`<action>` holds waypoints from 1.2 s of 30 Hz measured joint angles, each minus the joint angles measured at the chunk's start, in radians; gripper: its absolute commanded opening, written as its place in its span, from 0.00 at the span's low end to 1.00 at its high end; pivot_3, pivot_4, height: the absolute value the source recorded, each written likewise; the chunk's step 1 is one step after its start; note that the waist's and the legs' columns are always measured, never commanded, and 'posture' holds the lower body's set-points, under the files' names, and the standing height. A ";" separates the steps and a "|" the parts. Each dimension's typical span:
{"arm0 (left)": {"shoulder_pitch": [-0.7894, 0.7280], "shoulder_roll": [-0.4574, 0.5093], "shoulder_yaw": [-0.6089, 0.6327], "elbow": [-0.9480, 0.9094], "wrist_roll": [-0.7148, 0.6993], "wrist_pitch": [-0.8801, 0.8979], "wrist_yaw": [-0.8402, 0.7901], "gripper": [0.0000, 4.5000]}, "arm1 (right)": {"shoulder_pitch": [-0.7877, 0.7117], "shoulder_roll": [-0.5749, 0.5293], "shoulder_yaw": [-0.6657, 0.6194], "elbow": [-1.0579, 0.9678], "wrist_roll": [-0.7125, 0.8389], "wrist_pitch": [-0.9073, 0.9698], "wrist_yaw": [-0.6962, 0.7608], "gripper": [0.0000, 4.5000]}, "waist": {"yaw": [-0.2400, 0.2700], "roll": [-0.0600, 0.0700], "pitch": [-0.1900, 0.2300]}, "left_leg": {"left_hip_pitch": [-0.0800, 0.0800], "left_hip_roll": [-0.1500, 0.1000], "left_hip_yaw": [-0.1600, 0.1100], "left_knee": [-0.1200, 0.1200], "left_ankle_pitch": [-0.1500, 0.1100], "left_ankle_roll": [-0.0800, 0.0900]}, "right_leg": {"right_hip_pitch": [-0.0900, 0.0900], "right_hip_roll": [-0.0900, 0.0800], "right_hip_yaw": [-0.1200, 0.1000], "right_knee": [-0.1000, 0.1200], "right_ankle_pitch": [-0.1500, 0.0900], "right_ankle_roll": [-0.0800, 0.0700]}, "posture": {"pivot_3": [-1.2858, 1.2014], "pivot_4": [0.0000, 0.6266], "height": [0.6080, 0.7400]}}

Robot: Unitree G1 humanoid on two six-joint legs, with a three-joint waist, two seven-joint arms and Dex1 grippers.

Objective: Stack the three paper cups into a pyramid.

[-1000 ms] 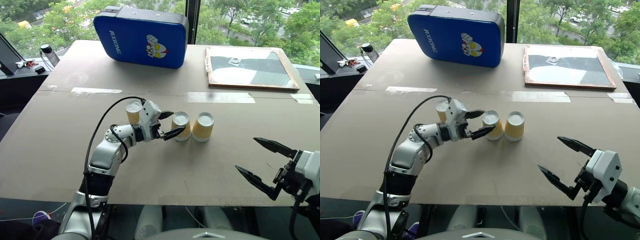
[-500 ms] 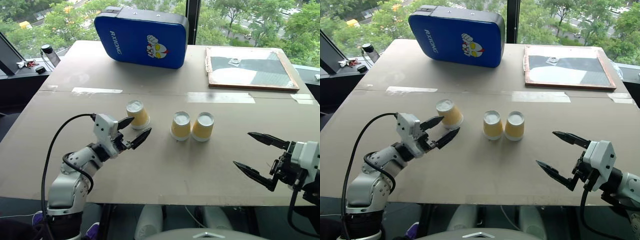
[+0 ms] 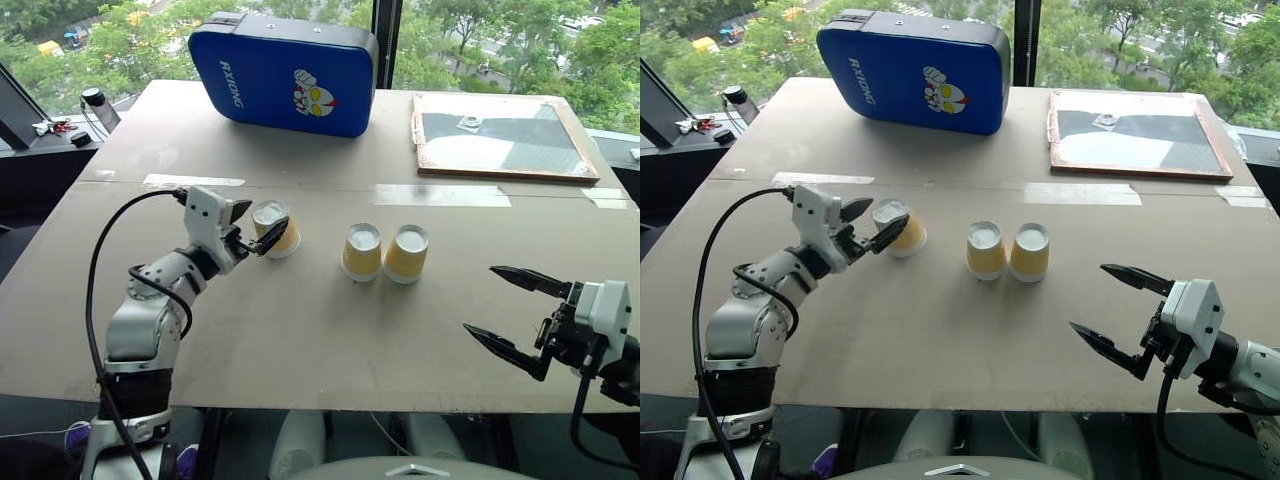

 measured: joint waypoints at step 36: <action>-0.738 -0.089 -0.427 0.244 -0.093 0.306 -0.471 0.49 | 0.070 -0.003 -0.245 0.021 0.158 -0.017 0.028 1.00 | 0.002 0.000 0.001 | -0.001 -0.001 -0.002 0.001 0.000 0.000 | 0.000 0.002 0.000 0.000 0.000 0.000 | 0.52 0.24 1.00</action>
